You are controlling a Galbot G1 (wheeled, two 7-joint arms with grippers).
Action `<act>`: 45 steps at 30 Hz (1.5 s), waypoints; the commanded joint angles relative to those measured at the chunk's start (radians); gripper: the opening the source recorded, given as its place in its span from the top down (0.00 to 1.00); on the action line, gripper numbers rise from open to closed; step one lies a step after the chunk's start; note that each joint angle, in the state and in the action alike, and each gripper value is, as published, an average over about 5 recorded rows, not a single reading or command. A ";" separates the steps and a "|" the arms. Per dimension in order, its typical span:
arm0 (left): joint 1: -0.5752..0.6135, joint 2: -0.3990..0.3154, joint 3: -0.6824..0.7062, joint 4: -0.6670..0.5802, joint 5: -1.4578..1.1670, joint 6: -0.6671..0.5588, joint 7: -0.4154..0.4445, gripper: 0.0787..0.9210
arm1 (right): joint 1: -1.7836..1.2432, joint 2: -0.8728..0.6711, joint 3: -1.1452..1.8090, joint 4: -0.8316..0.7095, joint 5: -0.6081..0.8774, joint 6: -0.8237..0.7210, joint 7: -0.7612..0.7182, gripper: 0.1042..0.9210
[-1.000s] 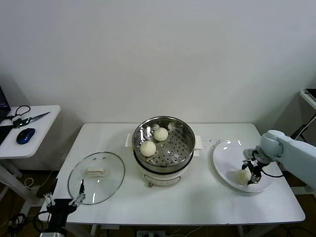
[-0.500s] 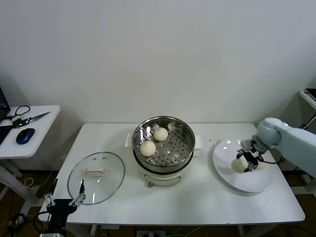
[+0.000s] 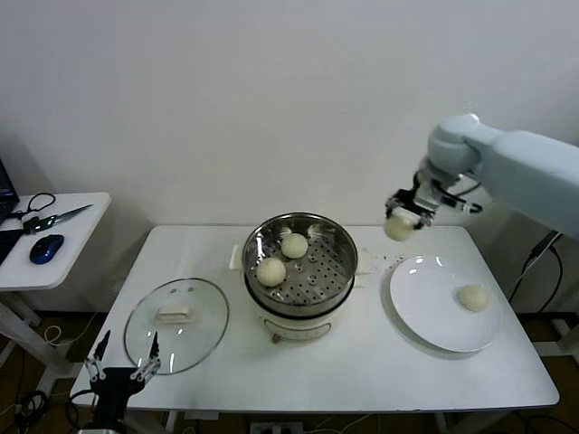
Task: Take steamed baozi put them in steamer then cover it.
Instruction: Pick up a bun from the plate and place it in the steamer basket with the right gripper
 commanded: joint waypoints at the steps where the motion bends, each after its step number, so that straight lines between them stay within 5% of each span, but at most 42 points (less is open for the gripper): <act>1: -0.006 -0.013 0.003 -0.002 0.004 0.005 0.006 0.12 | 0.008 0.324 0.028 0.009 -0.092 0.135 -0.010 0.32; 10: -0.004 -0.022 0.002 -0.054 -0.006 0.033 0.031 0.12 | -0.178 0.428 0.015 0.034 -0.135 0.117 -0.029 0.31; 28: -0.012 -0.003 -0.008 -0.012 -0.009 0.033 0.021 0.12 | -0.230 0.391 -0.040 0.081 -0.133 0.110 -0.028 0.30; 36: -0.008 -0.003 -0.010 -0.012 -0.011 0.032 0.015 0.12 | -0.231 0.368 -0.026 0.079 -0.137 0.095 -0.039 0.13; 45: -0.008 -0.003 -0.008 -0.021 -0.007 0.034 0.012 0.12 | -0.131 0.241 0.039 0.048 -0.086 0.072 -0.041 0.12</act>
